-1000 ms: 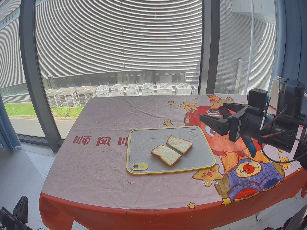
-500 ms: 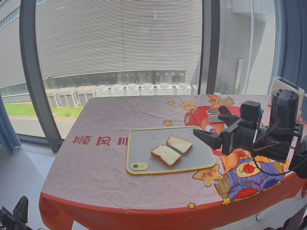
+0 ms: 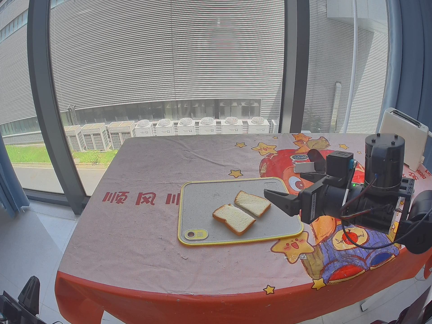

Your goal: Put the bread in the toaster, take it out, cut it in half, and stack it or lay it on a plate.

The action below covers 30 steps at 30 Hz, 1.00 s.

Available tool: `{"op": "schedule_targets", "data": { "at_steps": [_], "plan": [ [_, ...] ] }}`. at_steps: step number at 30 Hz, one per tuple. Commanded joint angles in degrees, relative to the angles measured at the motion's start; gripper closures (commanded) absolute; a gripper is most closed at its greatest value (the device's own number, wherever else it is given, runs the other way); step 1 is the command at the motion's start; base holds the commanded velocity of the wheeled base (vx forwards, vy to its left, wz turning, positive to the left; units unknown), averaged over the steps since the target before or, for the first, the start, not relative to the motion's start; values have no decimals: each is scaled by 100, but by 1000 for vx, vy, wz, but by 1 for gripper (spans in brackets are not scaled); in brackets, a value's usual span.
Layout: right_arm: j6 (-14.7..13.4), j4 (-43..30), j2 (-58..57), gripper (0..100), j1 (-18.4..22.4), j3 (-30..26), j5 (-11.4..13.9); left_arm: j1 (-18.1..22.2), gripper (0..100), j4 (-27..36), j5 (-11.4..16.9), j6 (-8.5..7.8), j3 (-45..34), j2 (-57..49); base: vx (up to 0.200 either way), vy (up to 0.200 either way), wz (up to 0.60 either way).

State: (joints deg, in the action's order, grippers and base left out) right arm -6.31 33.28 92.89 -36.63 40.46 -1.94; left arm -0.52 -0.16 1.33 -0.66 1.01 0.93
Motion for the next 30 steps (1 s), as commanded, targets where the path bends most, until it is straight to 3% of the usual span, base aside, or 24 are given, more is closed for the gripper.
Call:
{"op": "schedule_targets", "data": {
  "at_steps": [1, 8, 14, 24, 30],
  "plan": [
    [-19, 3, 335, 0, 7, 111, -237, 0, 100, -2, 8, 4, -101, -93, 0, 0, 0],
    [-72, 12, 572, 0, 51, 225, -342, 0, 100, -2, 8, -4, -101, -93, 0, 0, 0],
    [-274, 3, 651, 0, 69, 366, -457, 0, 100, -2, 8, -4, -101, -93, 0, 0, 0],
    [-353, 3, 941, 0, 130, 533, -720, 0, 100, -2, 8, -4, -101, -93, 0, 0, 0],
    [-344, -23, 1012, 0, 165, 507, -747, 0, 100, -2, -1, 13, -101, -93, 0, 0, 0]
  ]
}}
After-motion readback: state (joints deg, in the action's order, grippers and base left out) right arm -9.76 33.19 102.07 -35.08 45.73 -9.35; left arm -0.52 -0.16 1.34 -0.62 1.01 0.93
